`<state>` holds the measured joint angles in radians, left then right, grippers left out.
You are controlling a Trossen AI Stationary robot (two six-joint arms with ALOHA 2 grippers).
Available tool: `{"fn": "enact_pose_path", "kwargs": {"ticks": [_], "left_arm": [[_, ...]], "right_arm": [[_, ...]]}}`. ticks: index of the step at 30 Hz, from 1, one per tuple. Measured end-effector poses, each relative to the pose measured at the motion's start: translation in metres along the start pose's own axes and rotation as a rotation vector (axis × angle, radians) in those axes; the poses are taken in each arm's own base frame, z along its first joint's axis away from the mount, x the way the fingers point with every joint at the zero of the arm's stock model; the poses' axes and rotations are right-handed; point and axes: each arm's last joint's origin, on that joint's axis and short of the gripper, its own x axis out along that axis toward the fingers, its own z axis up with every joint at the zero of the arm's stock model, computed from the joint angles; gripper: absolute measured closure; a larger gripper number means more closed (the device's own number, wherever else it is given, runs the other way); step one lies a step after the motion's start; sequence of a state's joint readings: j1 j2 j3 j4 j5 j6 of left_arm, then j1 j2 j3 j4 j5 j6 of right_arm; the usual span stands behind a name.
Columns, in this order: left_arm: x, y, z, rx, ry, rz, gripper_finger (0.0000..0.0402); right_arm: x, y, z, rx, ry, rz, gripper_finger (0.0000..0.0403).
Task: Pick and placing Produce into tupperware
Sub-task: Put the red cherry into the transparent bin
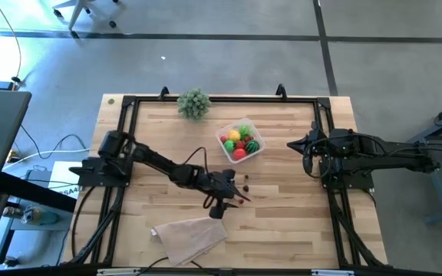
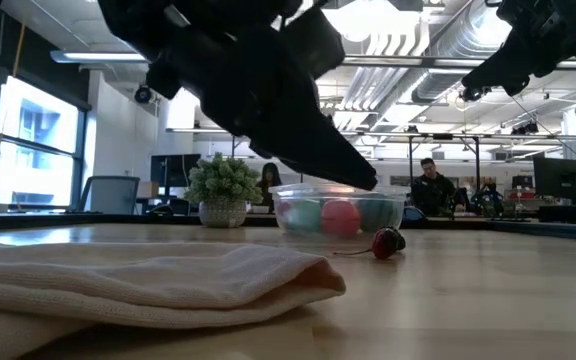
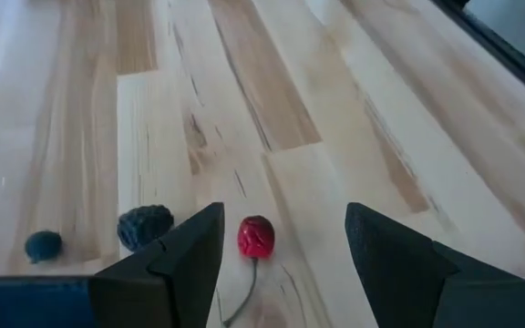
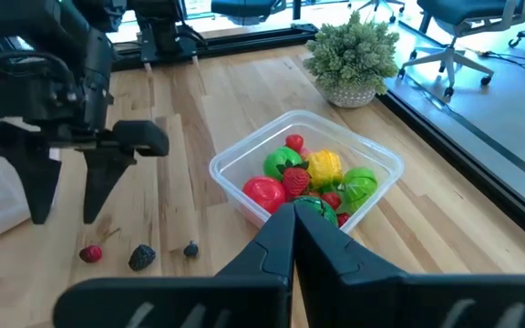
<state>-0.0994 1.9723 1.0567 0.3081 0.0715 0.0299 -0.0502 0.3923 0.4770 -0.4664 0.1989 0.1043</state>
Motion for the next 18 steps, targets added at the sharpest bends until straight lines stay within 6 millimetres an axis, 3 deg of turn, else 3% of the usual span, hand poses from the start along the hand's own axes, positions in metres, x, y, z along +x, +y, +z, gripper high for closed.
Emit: {"fn": "enact_pose_path", "kwargs": {"ticks": [8,18], "left_arm": [[0.02,0.001,-0.006,-0.002,0.033,-0.002,0.0181],[0.021,0.002,-0.007,0.013,0.068,0.026,0.0181]], "right_arm": [[0.0,0.0,0.0,0.0,0.0,0.0,0.0402],[0.0,0.0,0.0,0.0,0.0,0.0,0.0402]]}}
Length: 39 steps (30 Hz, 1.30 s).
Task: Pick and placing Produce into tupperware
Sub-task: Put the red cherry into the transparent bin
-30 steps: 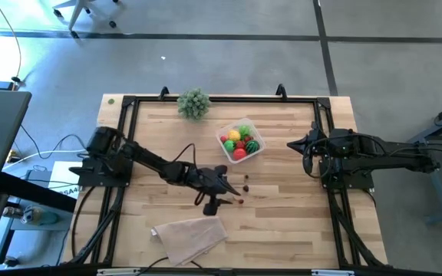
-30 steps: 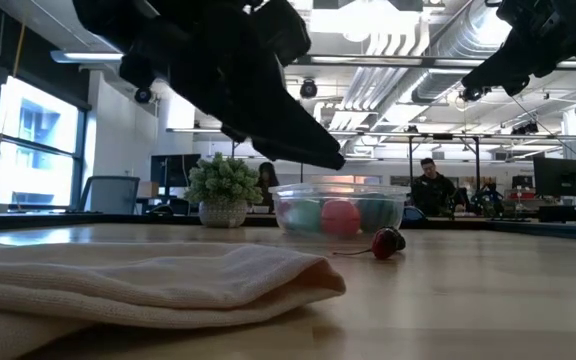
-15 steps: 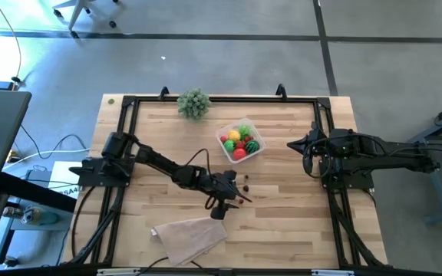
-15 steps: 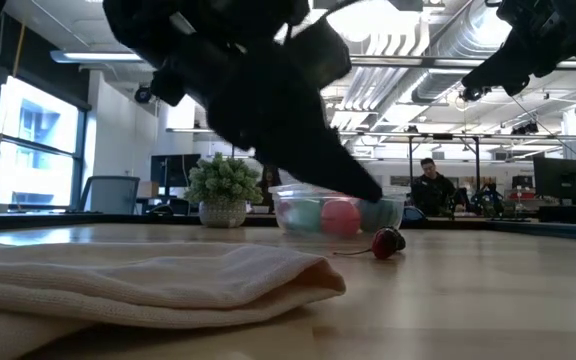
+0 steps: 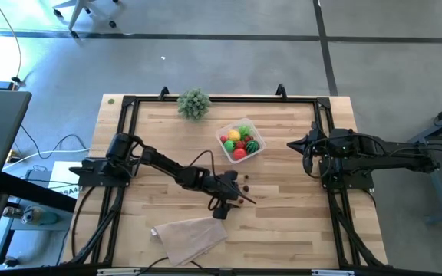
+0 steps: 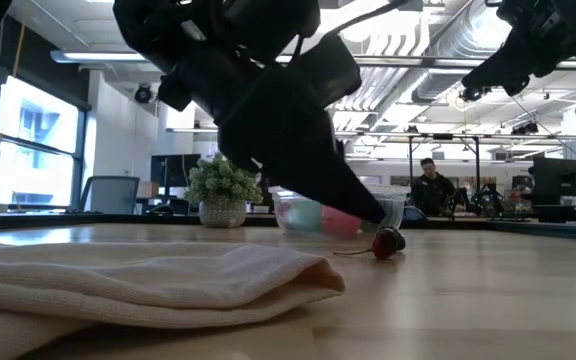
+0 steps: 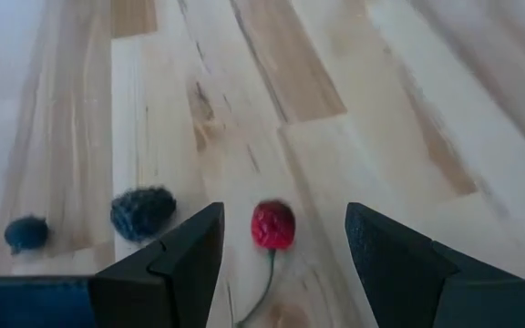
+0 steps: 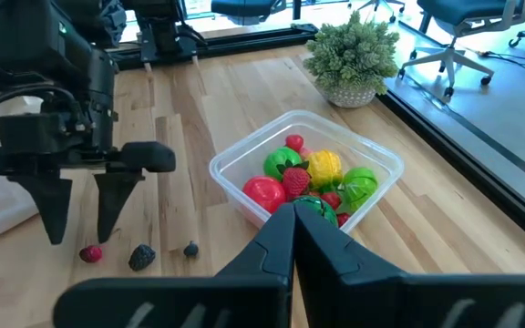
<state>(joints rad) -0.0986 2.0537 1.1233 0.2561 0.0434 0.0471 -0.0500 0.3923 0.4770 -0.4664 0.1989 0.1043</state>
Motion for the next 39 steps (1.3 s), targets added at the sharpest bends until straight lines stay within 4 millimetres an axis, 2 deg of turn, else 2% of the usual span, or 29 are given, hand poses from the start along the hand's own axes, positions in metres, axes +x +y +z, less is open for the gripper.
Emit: {"fn": "enact_pose_path", "kwargs": {"ticks": [15,18,39], "left_arm": [[0.005,0.001,-0.003,0.008,0.022,0.023,0.0181],[0.009,0.001,-0.011,0.007,0.057,0.022,0.0181],[0.012,0.001,-0.006,0.008,-0.013,0.018,0.0181]], "right_arm": [[0.0,0.0,0.0,0.0,0.0,0.0,0.0402],[0.0,0.0,0.0,0.0,0.0,0.0,0.0402],[0.0,0.0,0.0,0.0,0.0,0.0,0.0402]]}}
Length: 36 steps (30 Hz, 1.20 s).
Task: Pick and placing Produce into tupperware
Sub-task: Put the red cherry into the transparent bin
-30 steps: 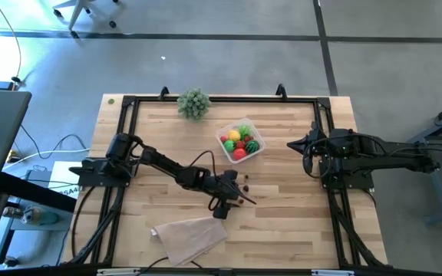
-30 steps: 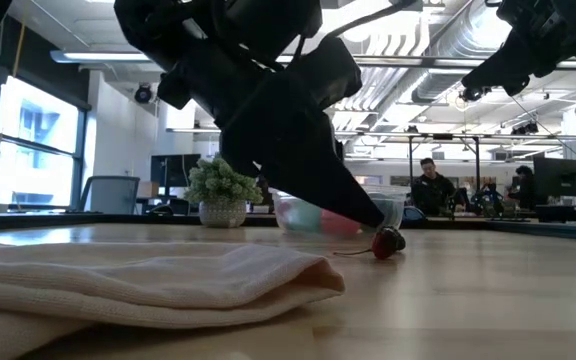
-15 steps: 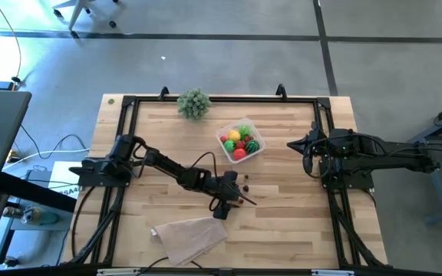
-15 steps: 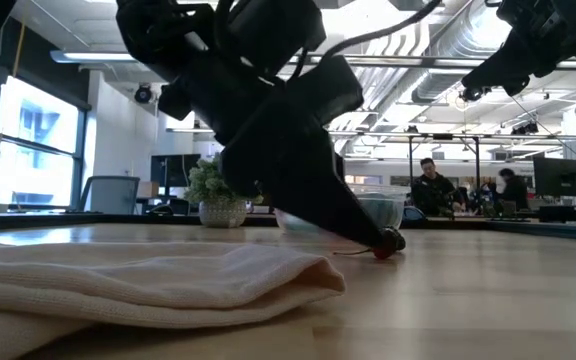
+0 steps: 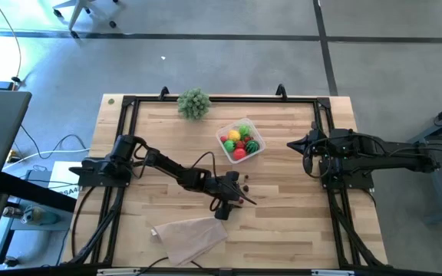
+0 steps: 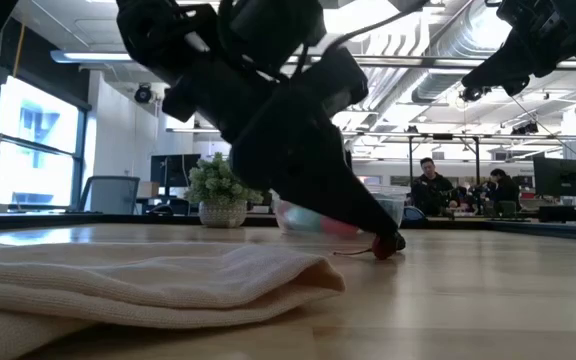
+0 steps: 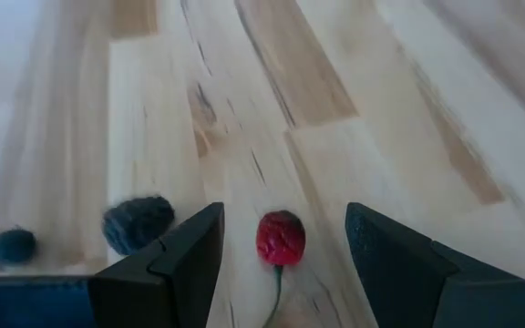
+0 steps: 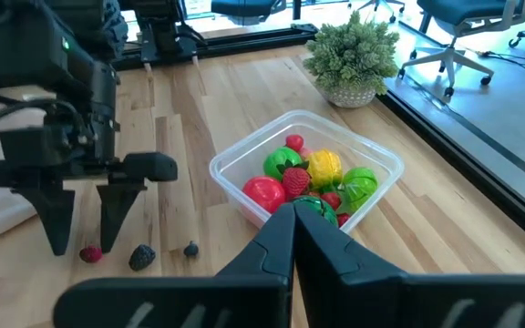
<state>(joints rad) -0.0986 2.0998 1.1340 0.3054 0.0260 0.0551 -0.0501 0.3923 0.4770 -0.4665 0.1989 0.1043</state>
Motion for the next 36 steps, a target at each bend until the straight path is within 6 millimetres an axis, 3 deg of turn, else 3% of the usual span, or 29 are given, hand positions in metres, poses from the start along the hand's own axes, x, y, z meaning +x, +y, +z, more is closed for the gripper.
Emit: {"fn": "enact_pose_path", "kwargs": {"ticks": [6,14,31,36], "left_arm": [[0.008,0.0,-0.008,-0.013,0.038,-0.009,0.0181],[0.009,0.001,0.004,0.008,0.051,0.013,0.0181],[0.008,0.001,0.002,0.0,0.083,0.033,0.0181],[0.008,0.001,0.002,-0.001,0.082,0.023,0.0204]], "right_arm": [[0.0,0.0,0.0,0.0,0.001,0.0,0.0402],[0.0,0.0,0.0,0.0,0.0,0.0,0.0402],[0.0,0.0,0.0,0.0,0.0,0.0,0.0402],[0.0,0.0,0.0,0.0,0.0,0.0,0.0402]]}}
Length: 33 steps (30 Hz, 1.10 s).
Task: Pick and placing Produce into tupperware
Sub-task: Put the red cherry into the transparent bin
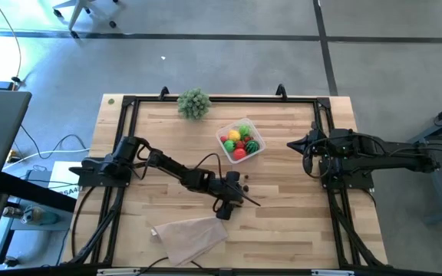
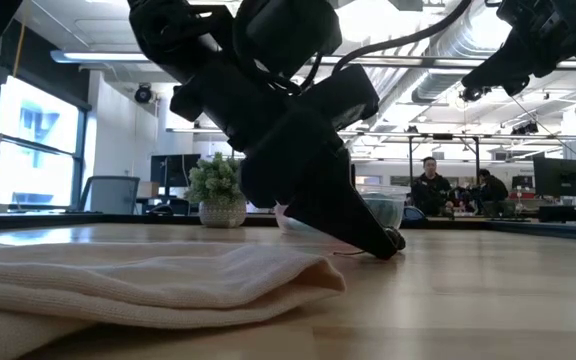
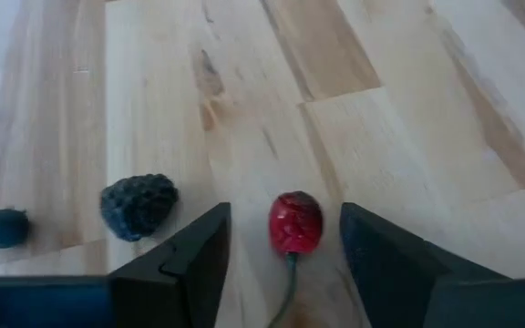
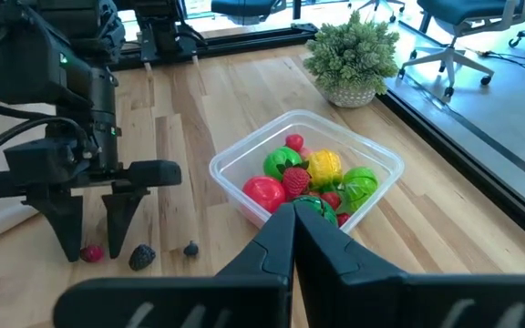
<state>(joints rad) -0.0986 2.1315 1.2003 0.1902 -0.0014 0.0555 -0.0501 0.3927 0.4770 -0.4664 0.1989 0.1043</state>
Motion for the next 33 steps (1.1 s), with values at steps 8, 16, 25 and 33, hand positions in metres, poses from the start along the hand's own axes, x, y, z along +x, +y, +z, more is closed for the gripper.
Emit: {"fn": "enact_pose_path", "kwargs": {"ticks": [8,16,25,33], "left_arm": [[-0.0003,-0.0023,0.0004,0.009,-0.005,-0.07,0.0269],[-0.0004,-0.0024,0.0008,0.01,-0.009,-0.072,0.029],[-0.0004,-0.0024,0.0006,0.012,-0.007,-0.073,0.0305],[-0.0005,-0.002,0.0006,0.003,-0.006,-0.069,0.032]], "right_arm": [[0.0,0.0,0.0,0.0,0.0,0.0,0.0402],[0.0,0.0,0.0,0.0,0.0,0.0,0.0402],[0.0,0.0,0.0,0.0,0.0,0.0,0.0402],[0.0,0.0,0.0,0.0,0.0,0.0,0.0402]]}}
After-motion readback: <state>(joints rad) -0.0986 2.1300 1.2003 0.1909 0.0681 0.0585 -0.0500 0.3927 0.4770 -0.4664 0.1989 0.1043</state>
